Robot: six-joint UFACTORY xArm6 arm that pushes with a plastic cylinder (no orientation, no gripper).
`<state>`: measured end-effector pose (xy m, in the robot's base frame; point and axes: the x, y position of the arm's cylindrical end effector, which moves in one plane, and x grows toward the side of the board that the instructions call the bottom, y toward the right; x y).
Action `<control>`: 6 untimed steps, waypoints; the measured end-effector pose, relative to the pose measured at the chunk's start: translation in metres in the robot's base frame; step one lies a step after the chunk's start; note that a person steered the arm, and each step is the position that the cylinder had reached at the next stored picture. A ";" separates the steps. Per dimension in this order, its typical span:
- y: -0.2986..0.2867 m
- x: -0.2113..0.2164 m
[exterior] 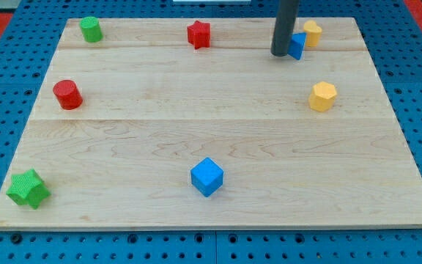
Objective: Slide blue triangle a bit right
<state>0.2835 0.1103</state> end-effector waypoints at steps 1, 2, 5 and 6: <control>-0.014 -0.012; 0.006 -0.015; 0.055 -0.015; 0.064 -0.015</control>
